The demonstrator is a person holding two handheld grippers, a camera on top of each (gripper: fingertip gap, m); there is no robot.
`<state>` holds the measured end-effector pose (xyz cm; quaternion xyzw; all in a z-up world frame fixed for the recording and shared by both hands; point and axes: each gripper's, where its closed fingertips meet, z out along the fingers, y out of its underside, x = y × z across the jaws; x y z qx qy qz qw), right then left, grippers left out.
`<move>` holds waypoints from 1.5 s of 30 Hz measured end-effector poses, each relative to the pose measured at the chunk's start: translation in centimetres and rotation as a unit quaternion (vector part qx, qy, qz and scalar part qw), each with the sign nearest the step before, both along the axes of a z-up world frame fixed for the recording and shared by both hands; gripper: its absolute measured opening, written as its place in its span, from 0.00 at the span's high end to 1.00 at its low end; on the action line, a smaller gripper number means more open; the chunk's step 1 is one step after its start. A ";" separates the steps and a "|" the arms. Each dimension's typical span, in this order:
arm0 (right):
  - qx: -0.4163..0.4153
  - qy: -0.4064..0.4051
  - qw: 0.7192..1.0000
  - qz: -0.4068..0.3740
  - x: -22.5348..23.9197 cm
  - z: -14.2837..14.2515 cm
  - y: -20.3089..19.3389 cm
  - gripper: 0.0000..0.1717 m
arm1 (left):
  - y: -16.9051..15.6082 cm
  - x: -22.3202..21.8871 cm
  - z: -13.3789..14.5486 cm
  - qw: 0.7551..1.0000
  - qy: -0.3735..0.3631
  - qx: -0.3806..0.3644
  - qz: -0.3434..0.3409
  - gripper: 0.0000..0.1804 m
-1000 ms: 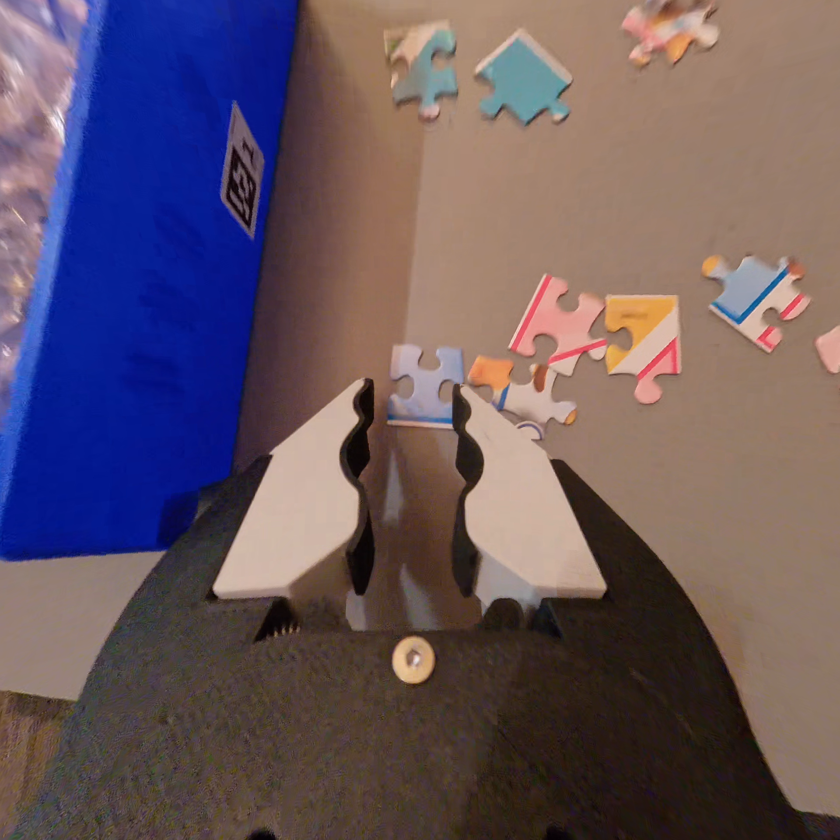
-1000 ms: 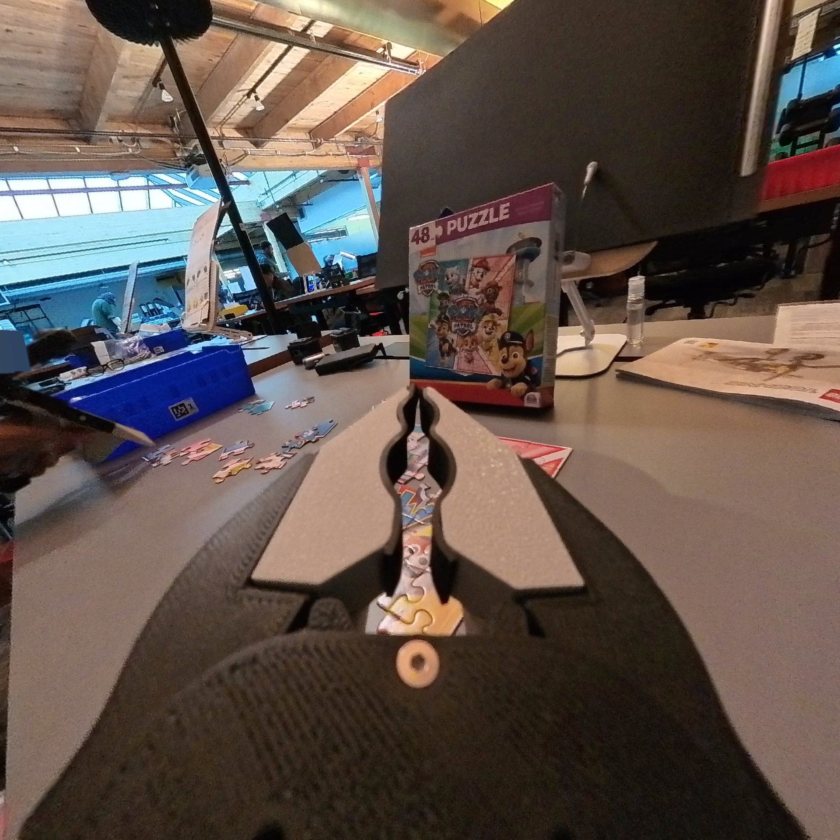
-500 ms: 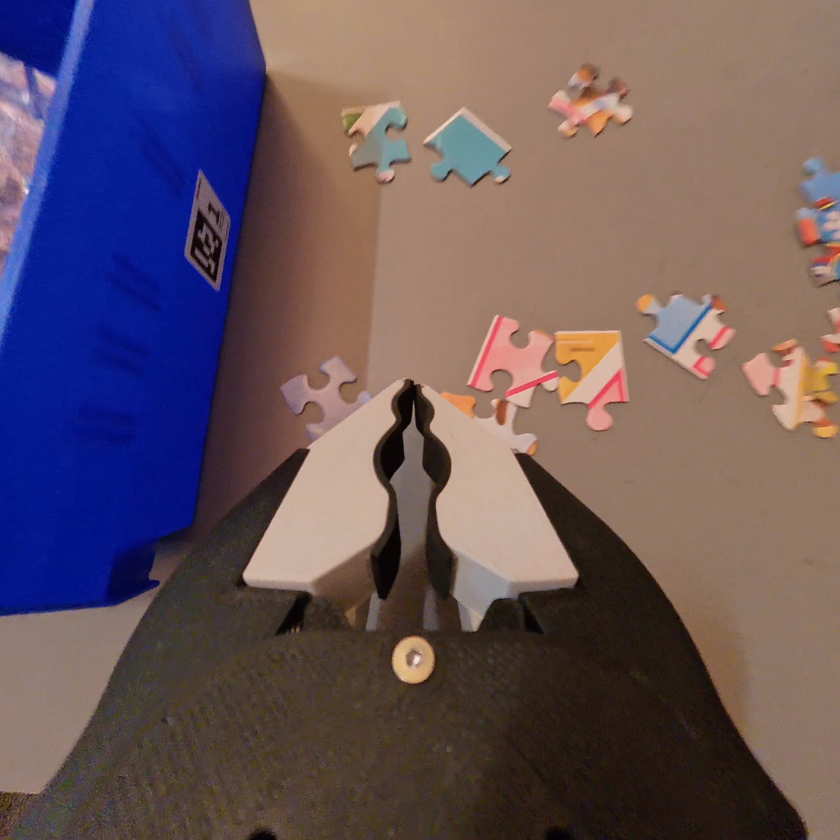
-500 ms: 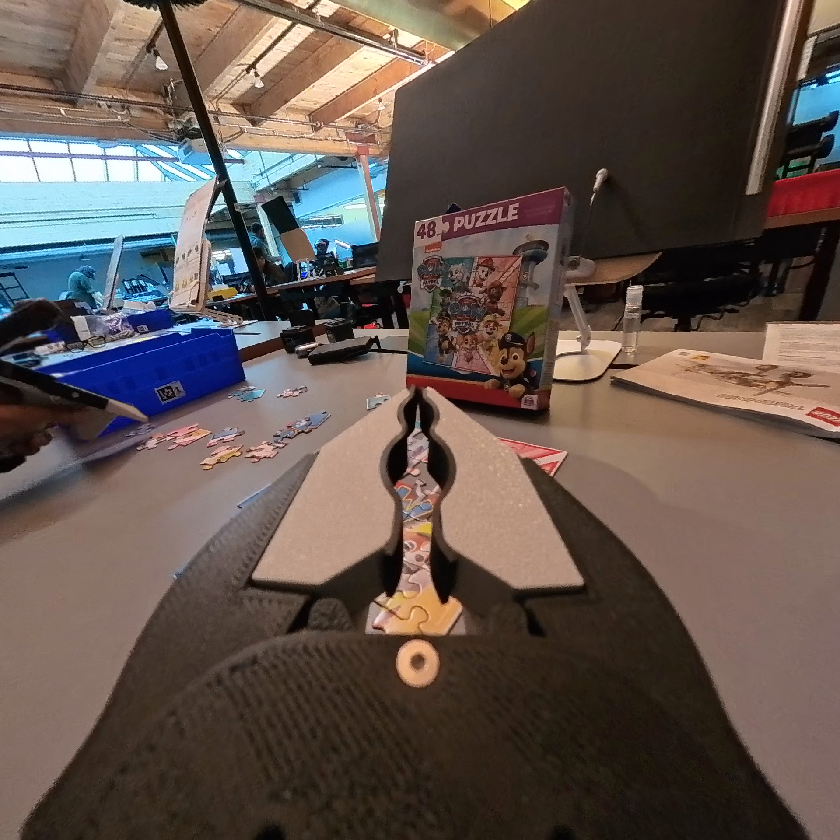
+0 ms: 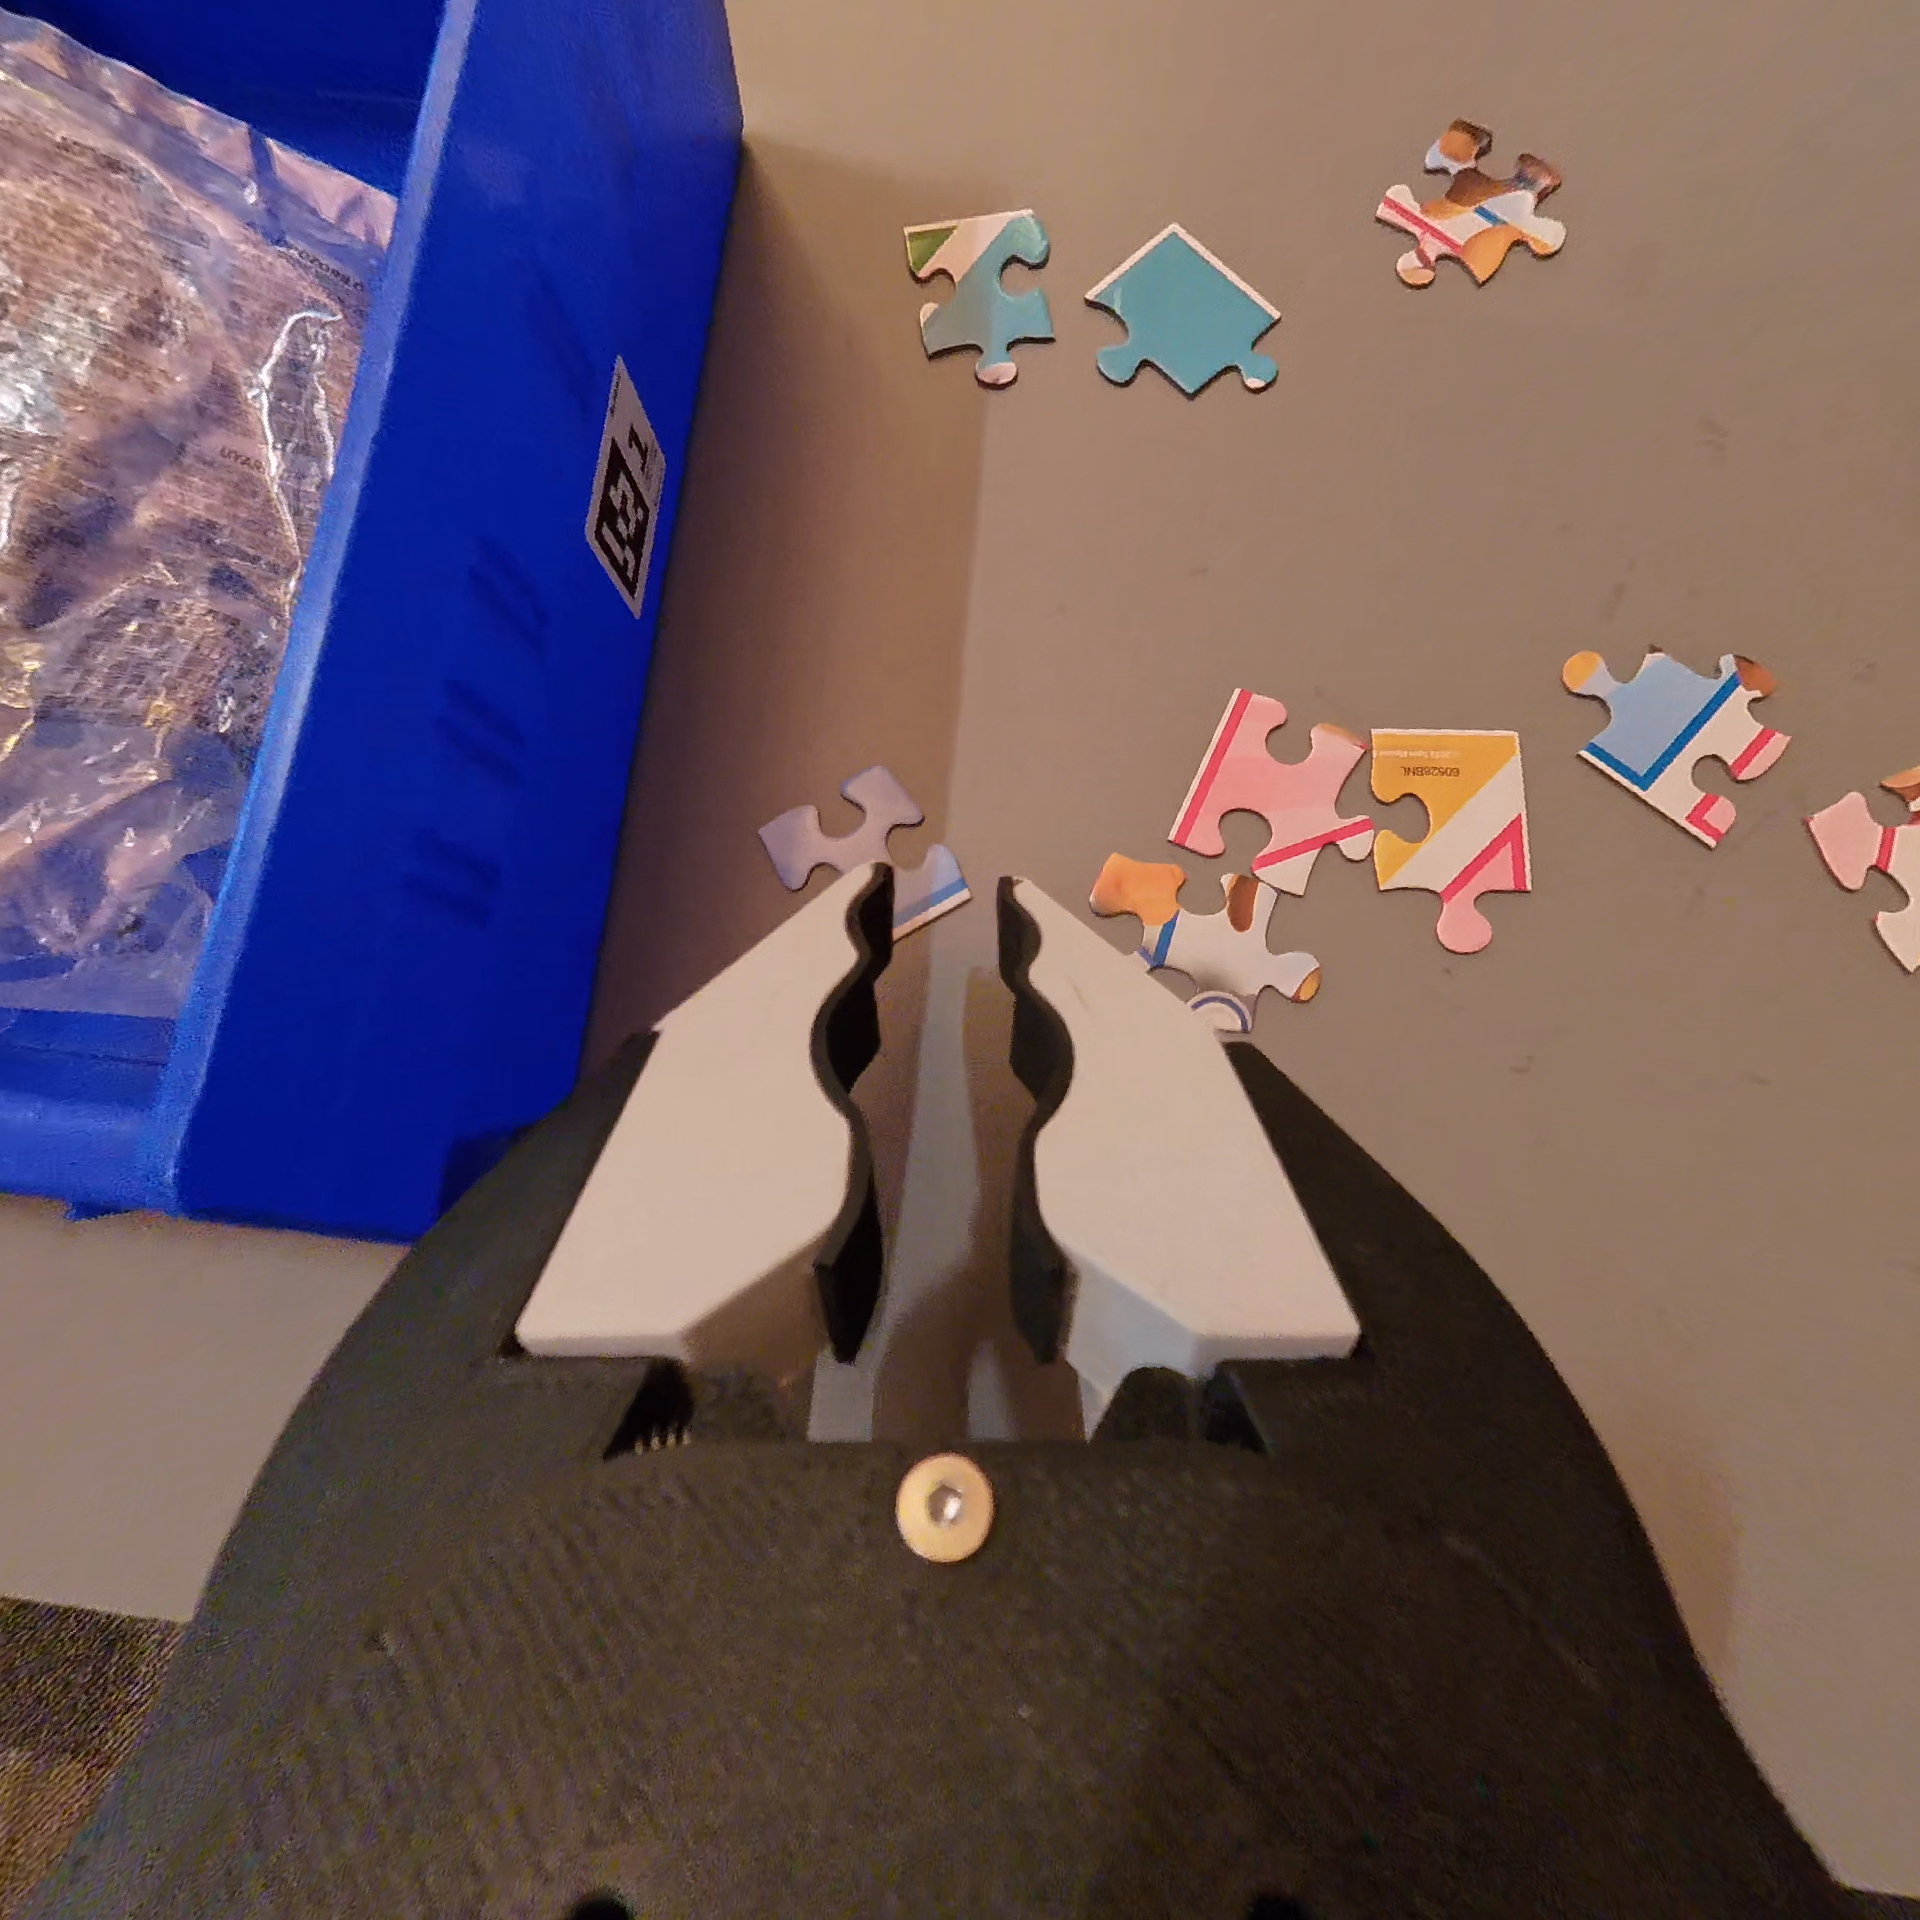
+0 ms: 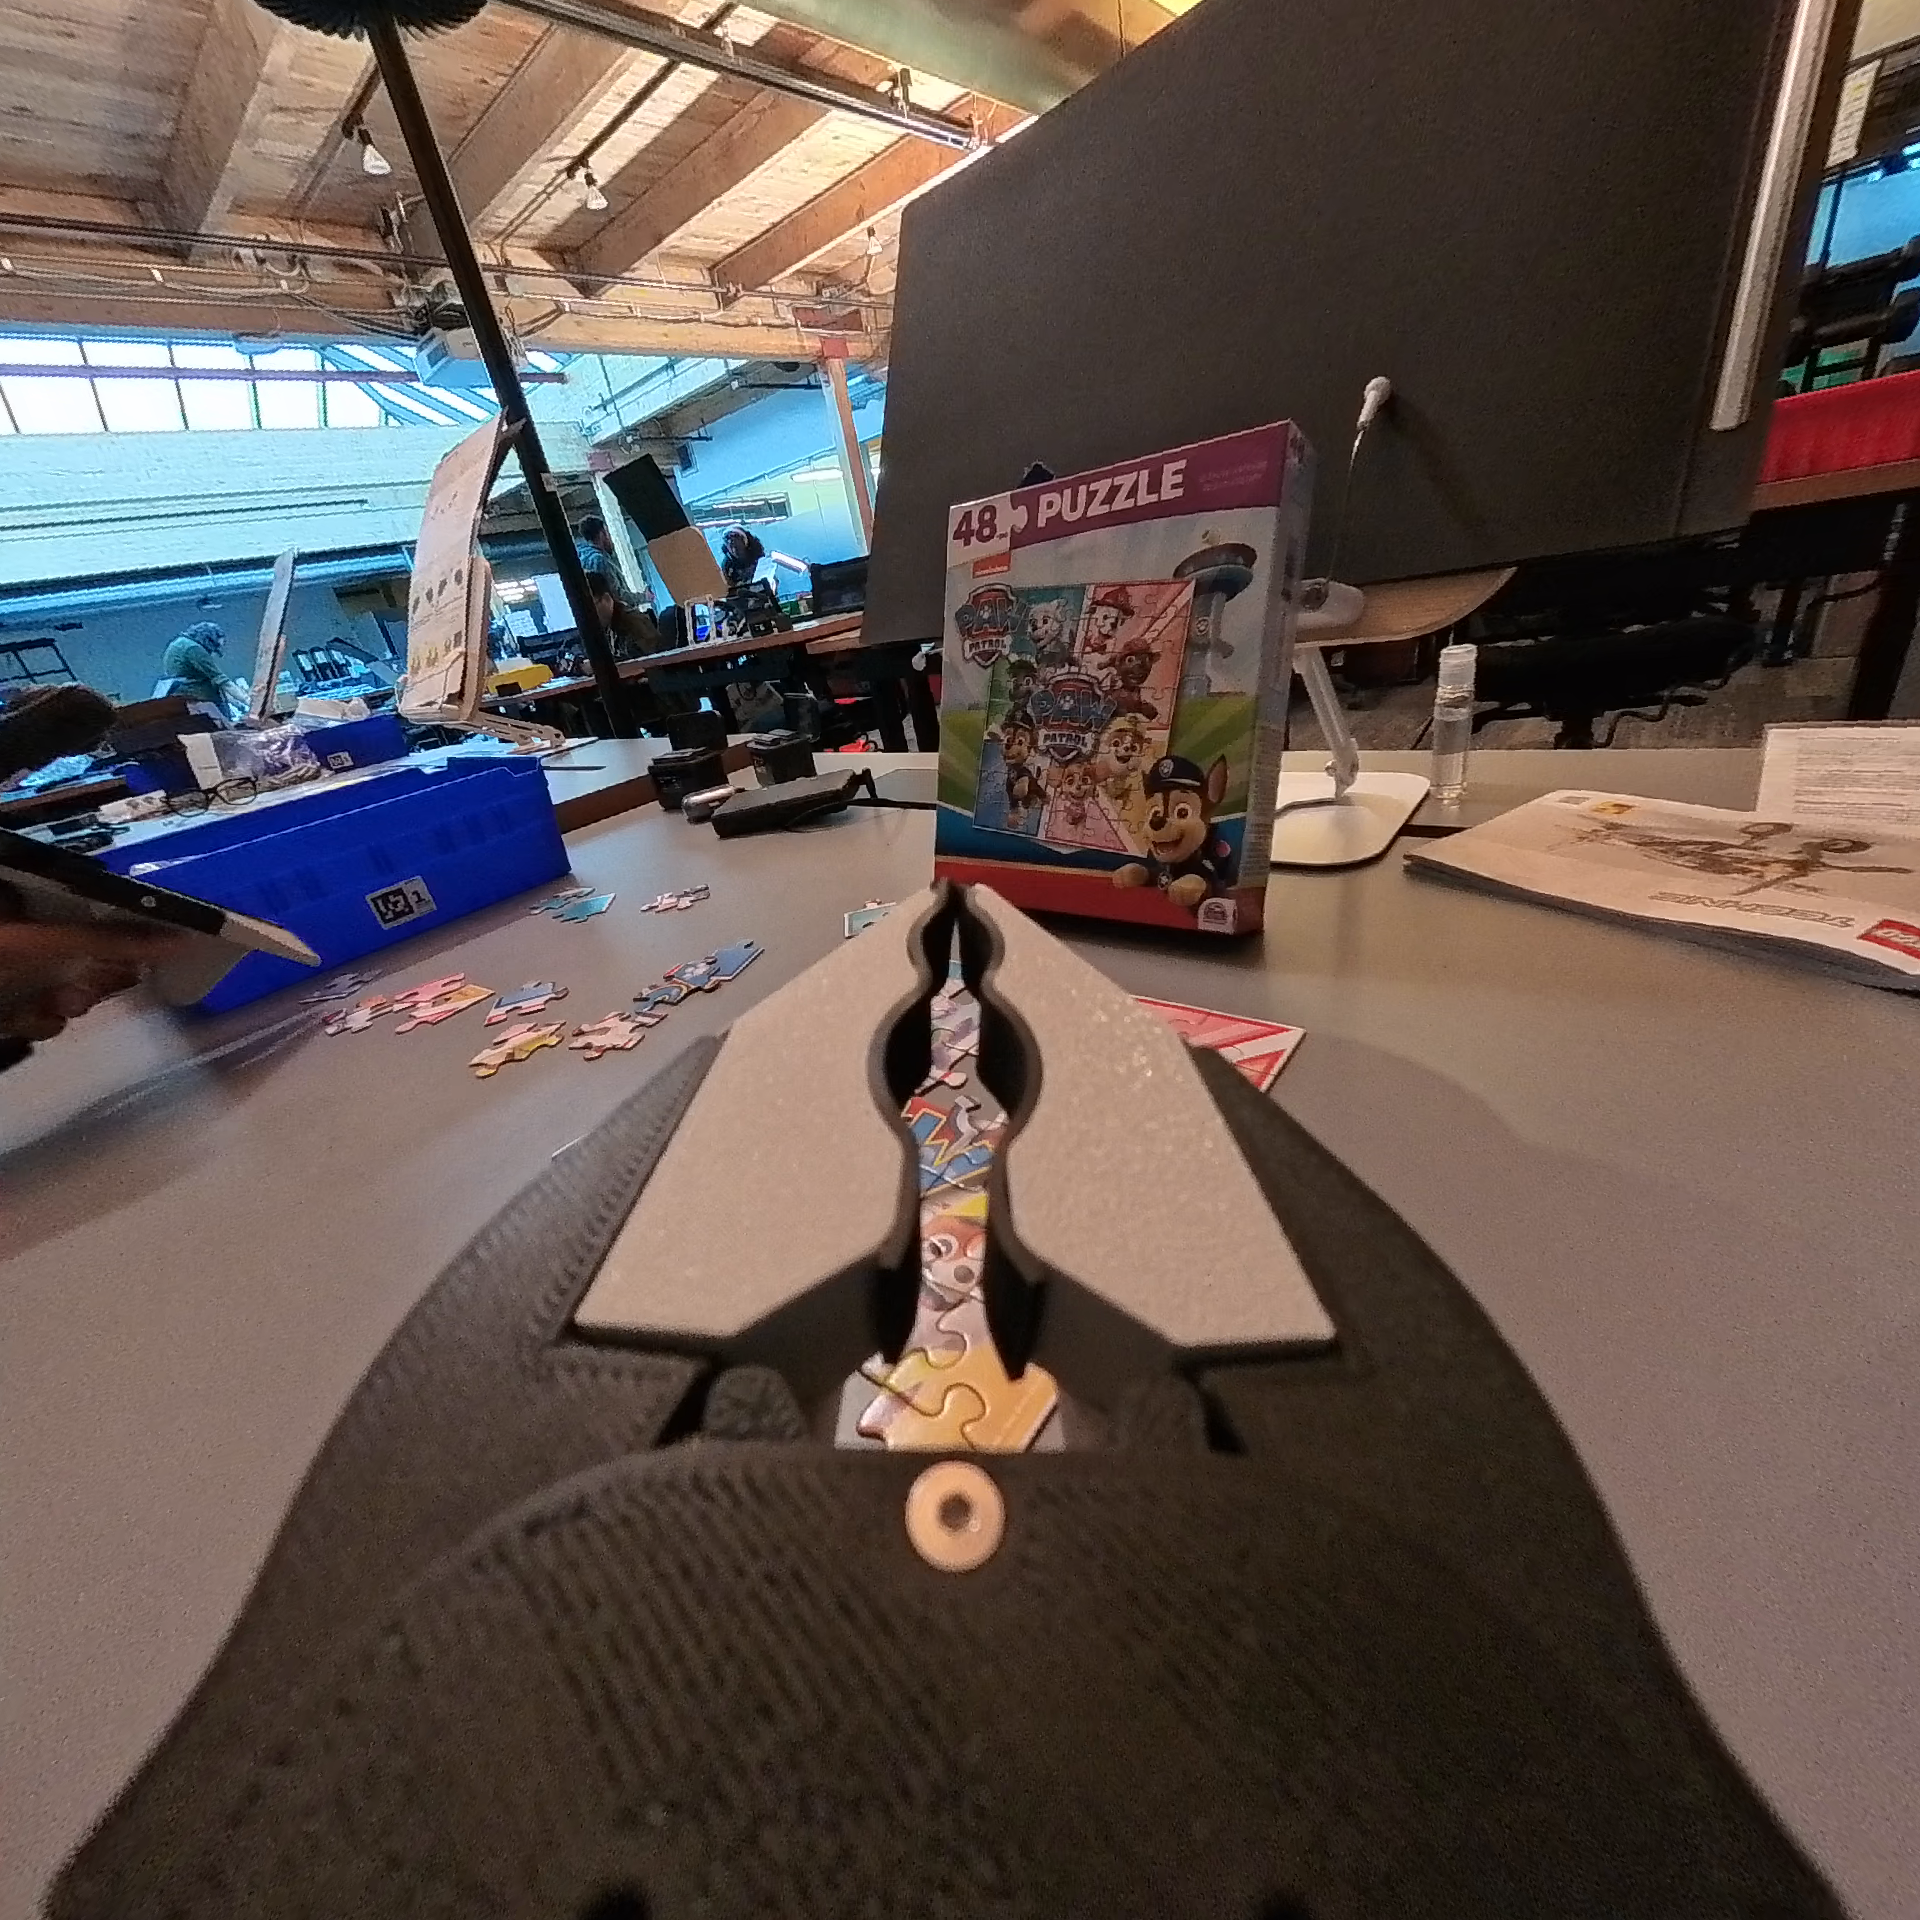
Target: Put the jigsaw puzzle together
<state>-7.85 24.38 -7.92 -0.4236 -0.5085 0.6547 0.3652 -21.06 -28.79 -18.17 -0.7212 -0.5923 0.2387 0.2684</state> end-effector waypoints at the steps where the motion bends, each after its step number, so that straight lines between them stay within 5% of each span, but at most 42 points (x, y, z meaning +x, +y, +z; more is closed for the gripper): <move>1: 0.001 0.000 1.000 0.000 0.0 0.0 0.0 1.00 | -0.1 0.1 -0.1 1.000 -0.004 -0.002 0.002 0.86; 4: 0.002 0.000 1.000 0.000 0.0 0.0 0.0 1.00 | -0.4 0.4 0.1 1.000 -0.011 -0.003 0.008 0.78; 21: 0.005 -0.003 1.000 -0.001 -0.1 -0.1 -0.1 1.00 | -2.0 0.5 -1.6 0.999 -0.037 -0.004 0.035 0.79; 29: 0.004 -0.003 1.000 -0.001 -0.1 -0.1 0.0 1.00 | -1.9 -0.9 -3.0 0.997 -0.027 -0.019 0.063 0.70; 35: 0.004 -0.003 1.000 0.001 -0.1 -0.2 -0.1 1.00 | -1.5 -0.5 -3.1 0.998 -0.036 -0.010 0.047 0.85; 45: 0.006 -0.004 1.000 0.000 -0.1 -0.2 -0.1 1.00 | -0.4 1.9 -2.8 0.996 -0.090 0.022 -0.015 0.86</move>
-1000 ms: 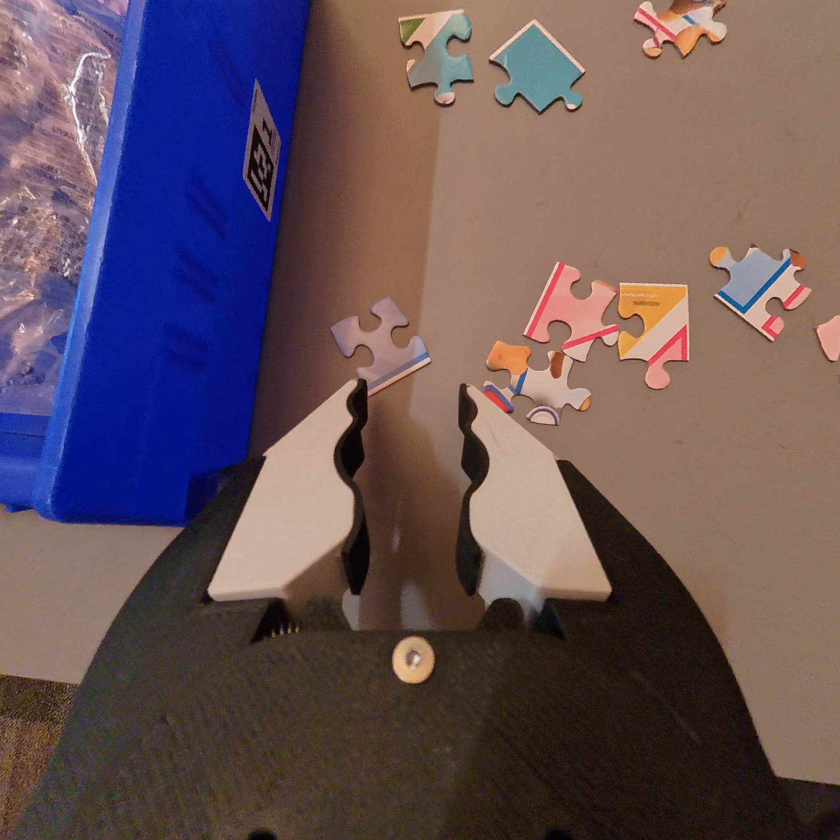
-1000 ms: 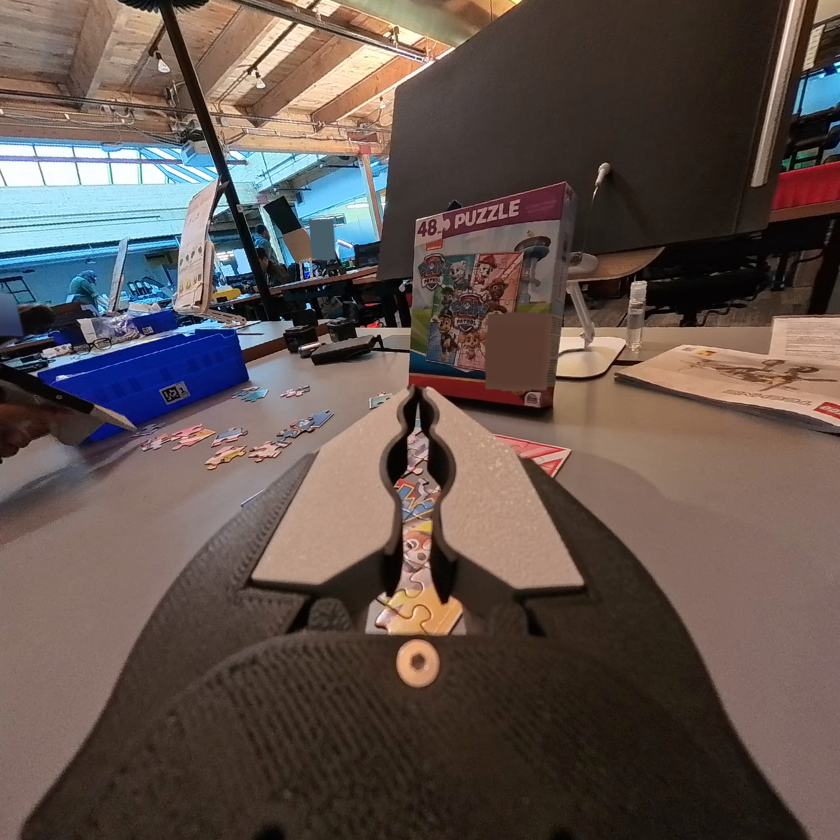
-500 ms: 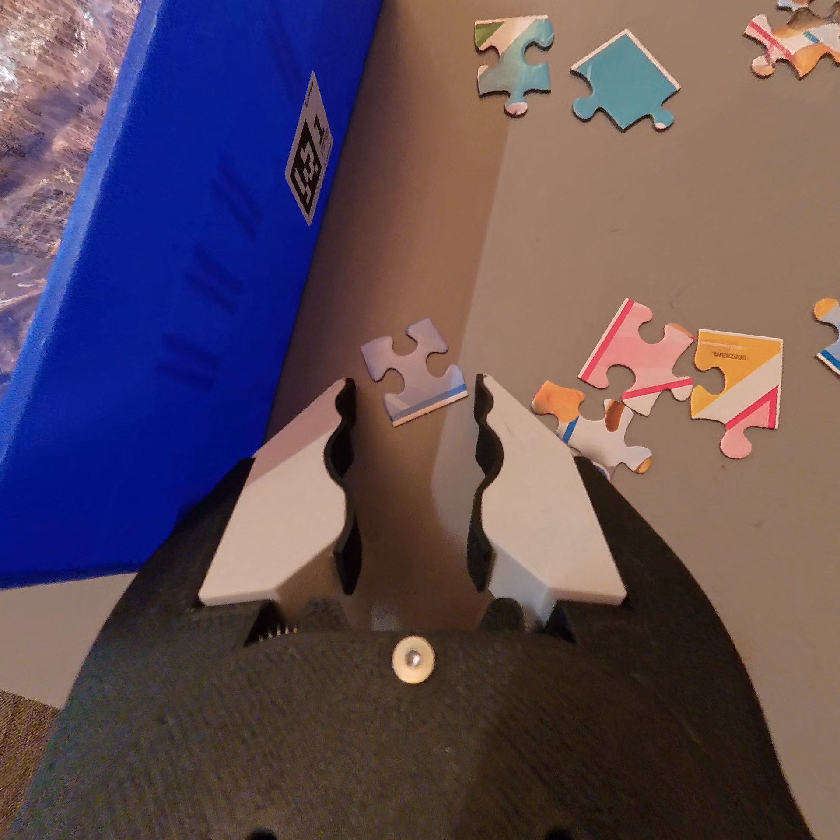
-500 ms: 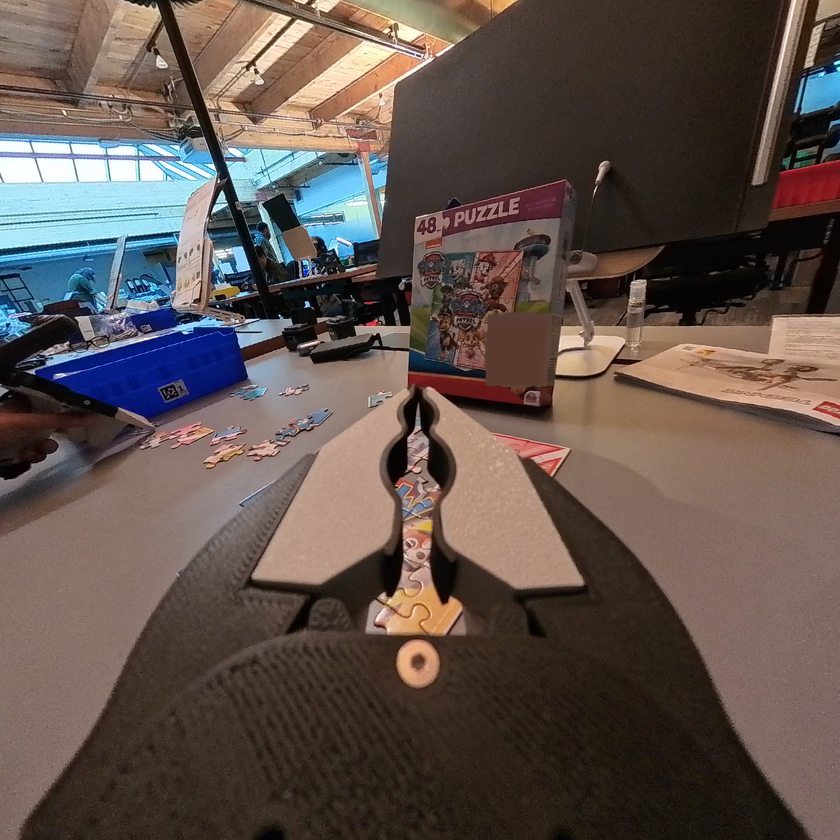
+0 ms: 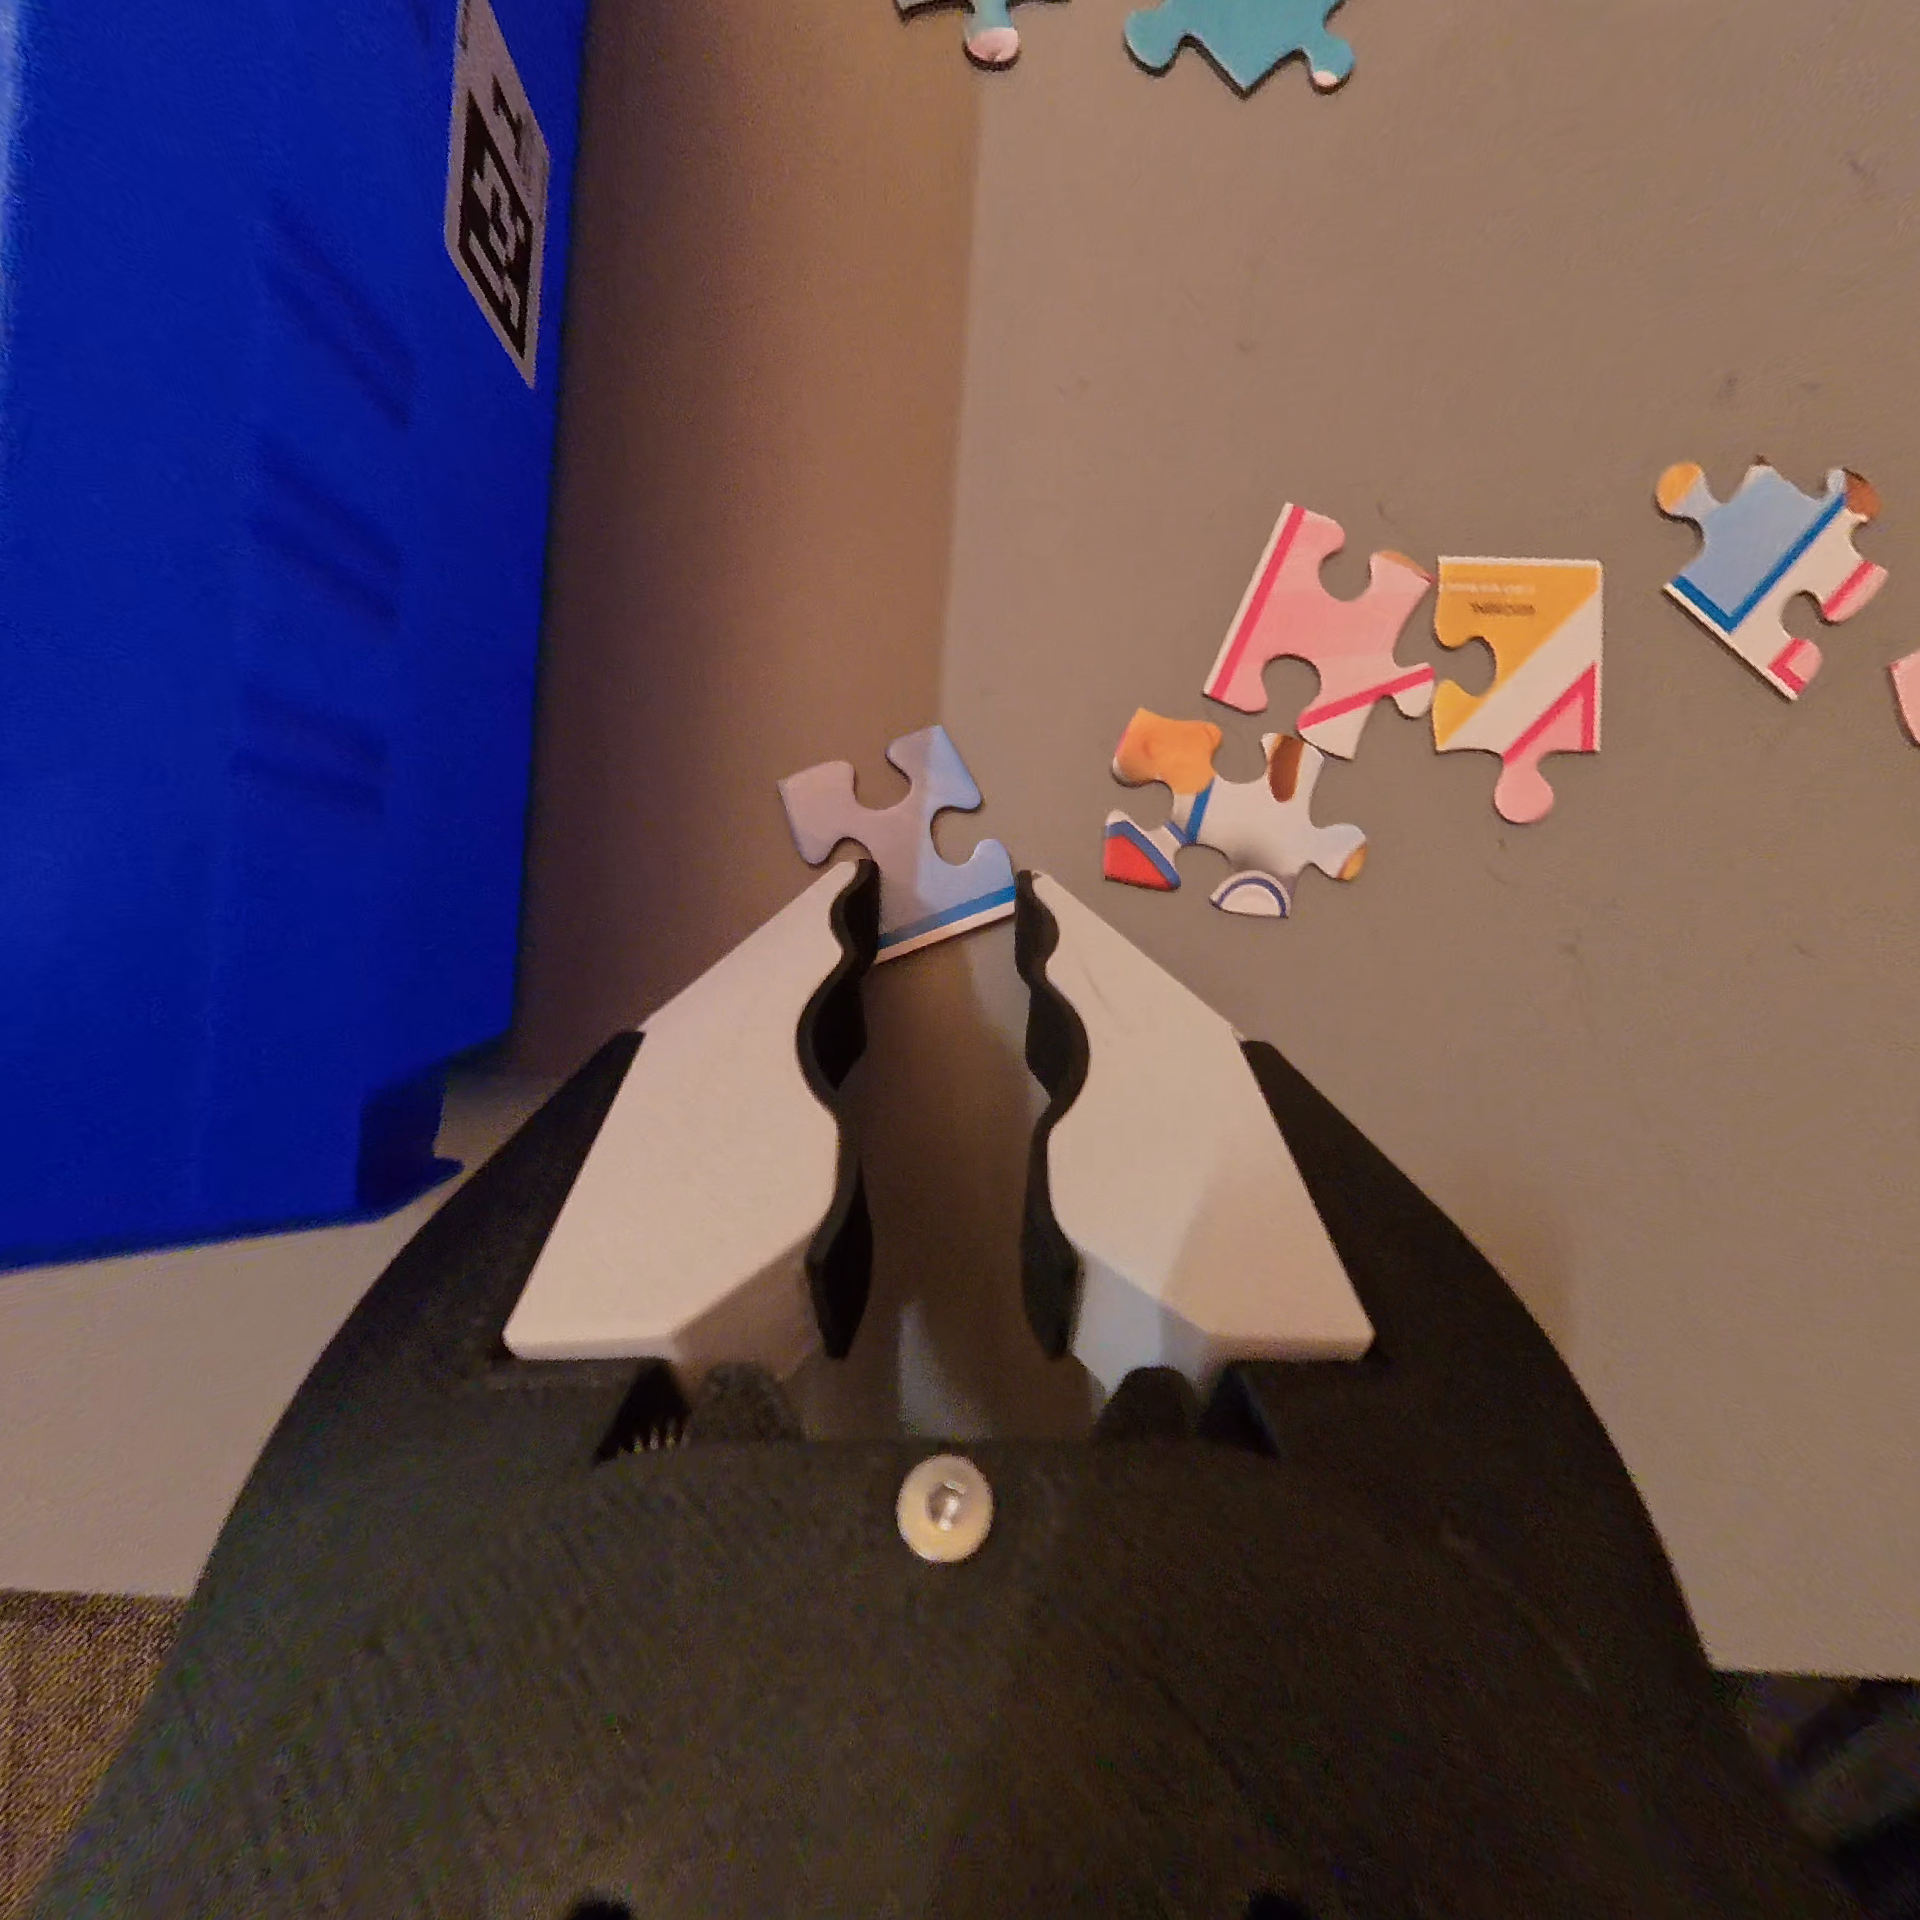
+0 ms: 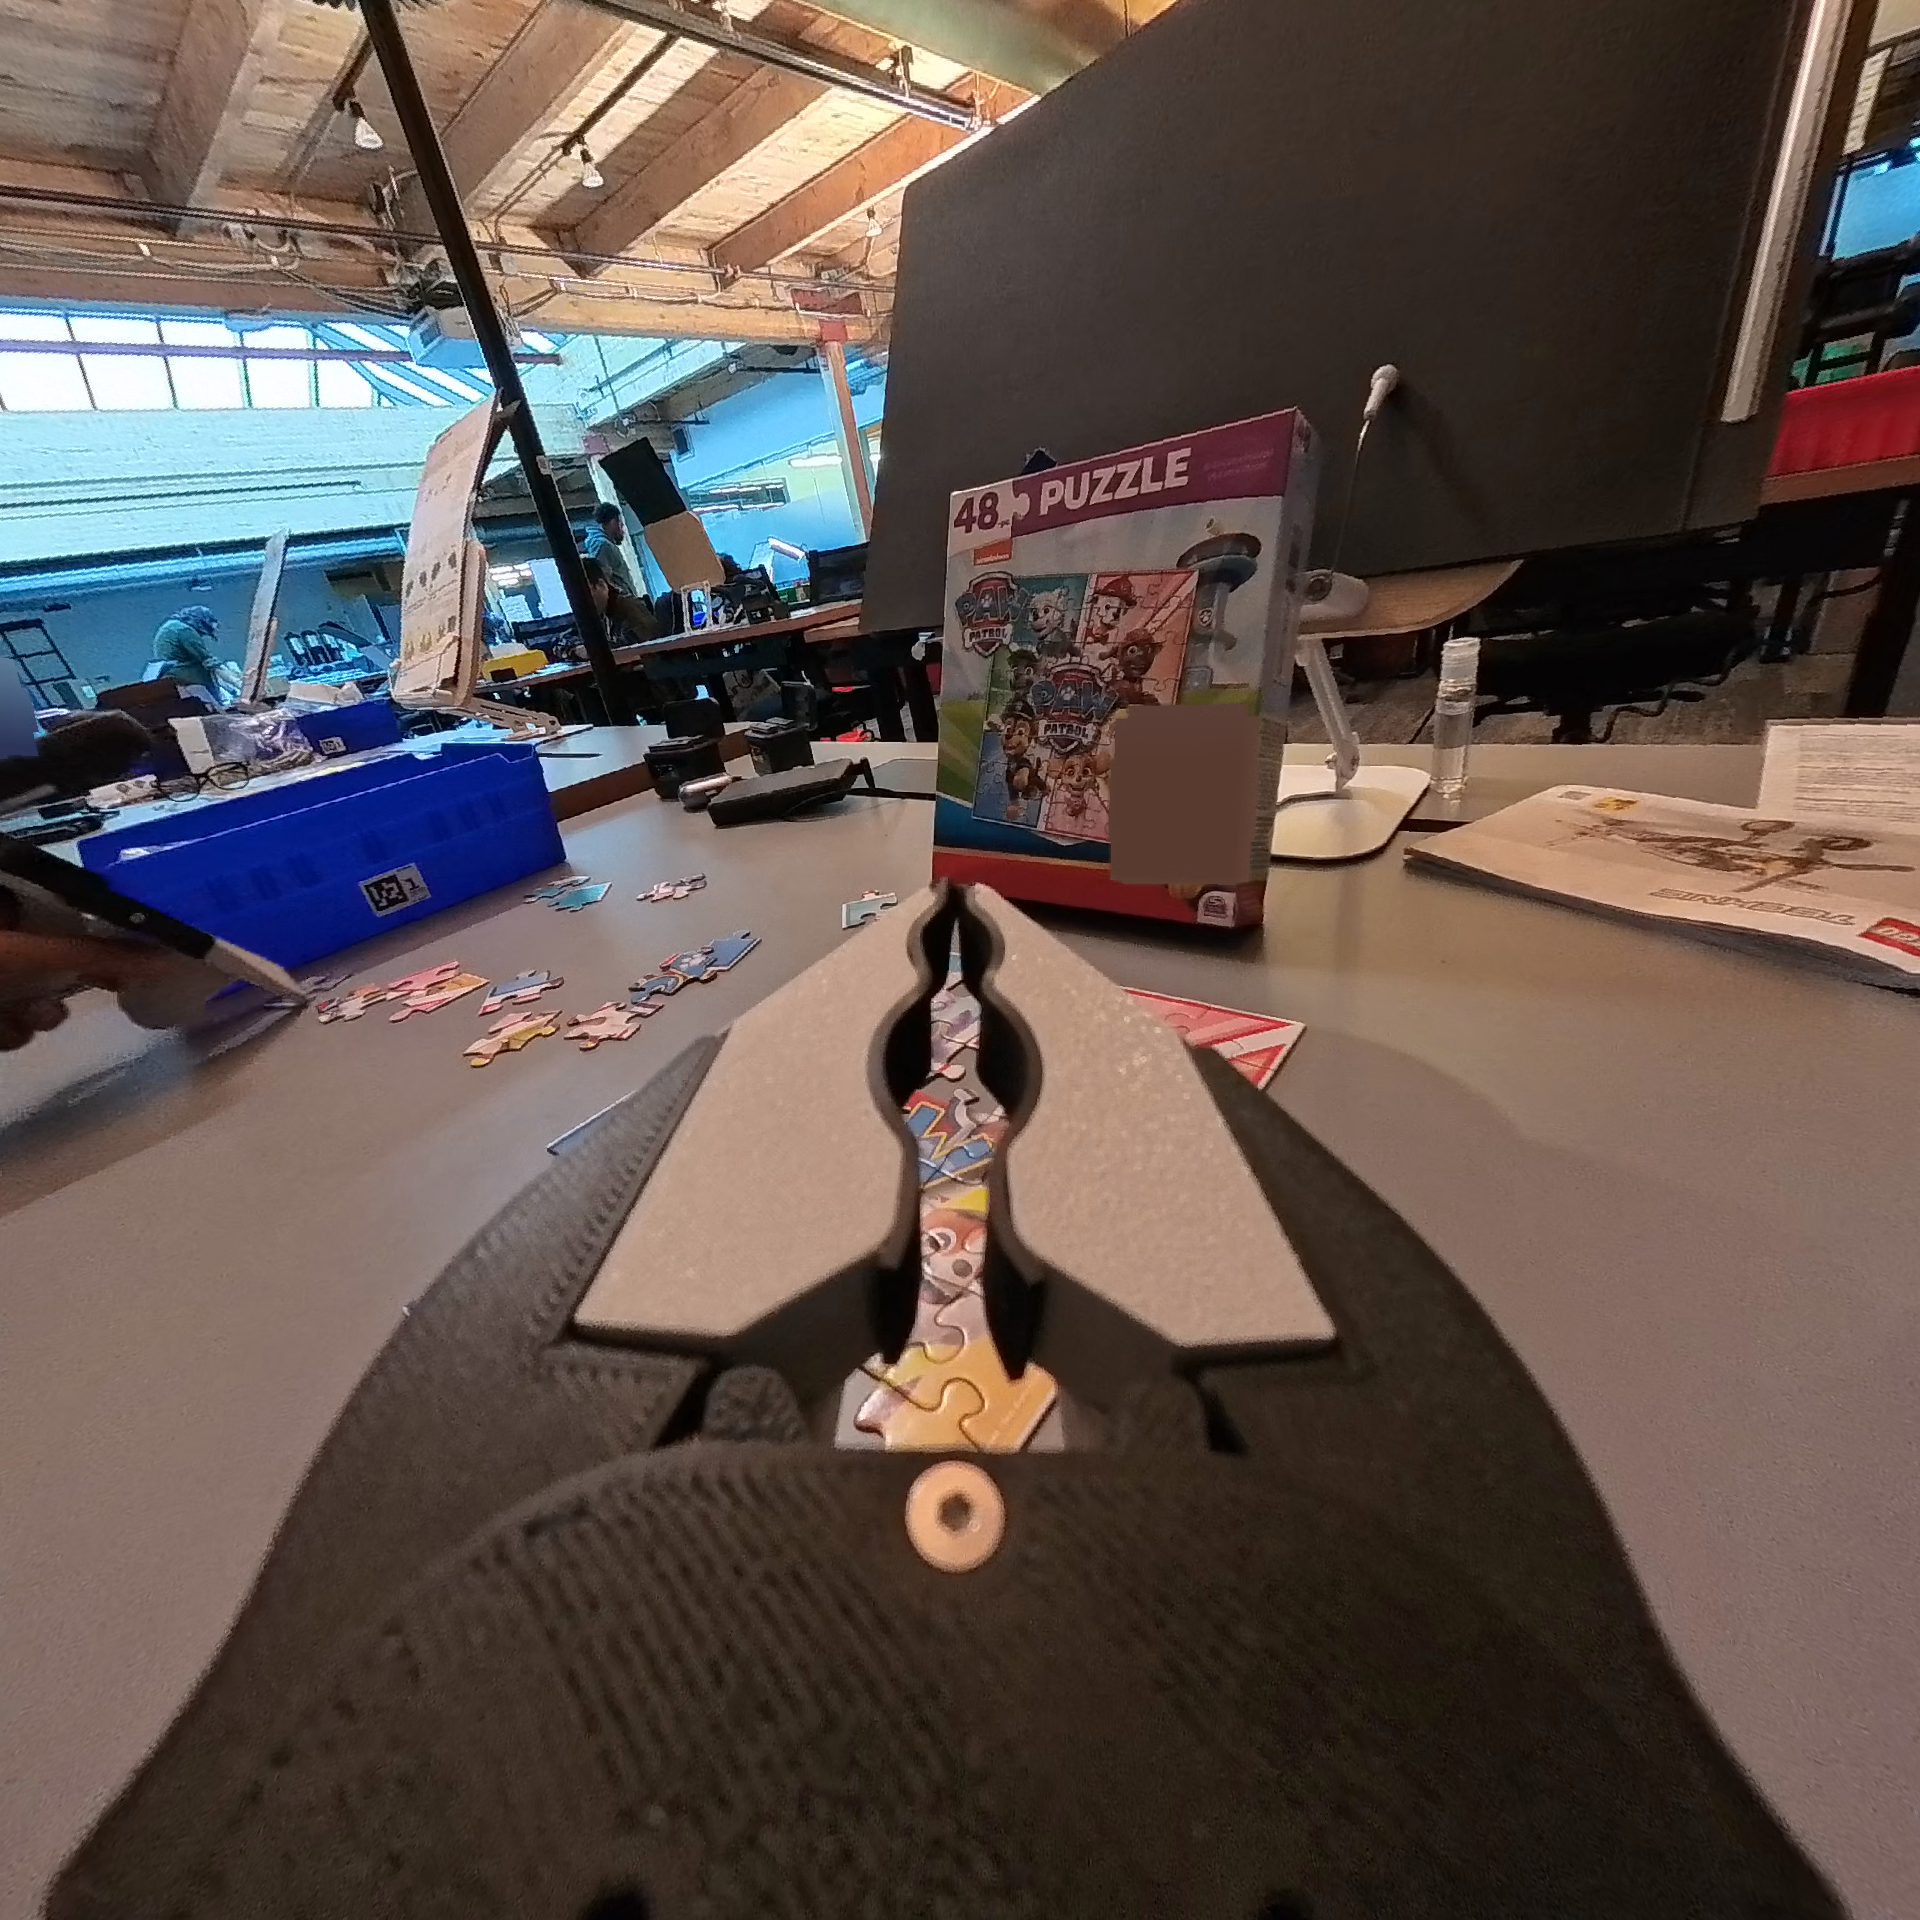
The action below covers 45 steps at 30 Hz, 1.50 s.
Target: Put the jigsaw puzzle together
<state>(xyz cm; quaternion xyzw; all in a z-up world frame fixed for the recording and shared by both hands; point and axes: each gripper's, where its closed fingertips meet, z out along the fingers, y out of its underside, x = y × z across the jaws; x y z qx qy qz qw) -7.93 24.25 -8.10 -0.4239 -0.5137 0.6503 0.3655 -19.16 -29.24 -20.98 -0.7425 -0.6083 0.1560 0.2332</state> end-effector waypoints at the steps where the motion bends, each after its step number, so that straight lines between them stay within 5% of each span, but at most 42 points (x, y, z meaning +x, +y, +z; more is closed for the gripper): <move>1: 0.000 0.000 1.000 0.000 0.0 0.0 0.0 1.00 | 0.1 0.1 0.6 1.000 0.005 0.001 -0.002 0.86; 7: 0.001 -0.001 1.000 0.001 0.0 0.0 0.0 1.00 | 4.7 0.9 7.2 0.992 0.094 0.044 -0.067 0.86; 12: 0.004 -0.001 1.000 0.000 0.0 -0.1 -0.1 1.00 | 14.7 3.9 10.8 0.955 0.135 0.098 -0.245 0.86; 17: 0.001 -0.001 1.000 -0.001 0.0 -0.1 0.0 1.00 | 22.9 7.9 8.0 0.906 0.084 0.089 -0.406 0.87; 24: -0.011 -0.001 1.000 0.001 0.0 0.0 0.2 1.00 | 30.2 13.1 3.9 0.795 0.031 0.108 -0.596 0.86; 34: -0.018 -0.004 1.000 -0.006 0.3 -0.2 0.8 1.00 | 32.8 13.3 1.0 0.696 0.008 0.024 -0.717 0.86; 42: -0.022 -0.007 1.000 -0.011 0.4 -0.3 1.1 1.00 | 31.8 11.9 2.2 0.706 0.069 0.032 -0.704 0.83; 45: -0.019 -0.010 1.000 -0.012 0.2 -0.5 1.1 1.00 | 32.6 12.5 2.3 0.725 0.086 0.047 -0.681 0.66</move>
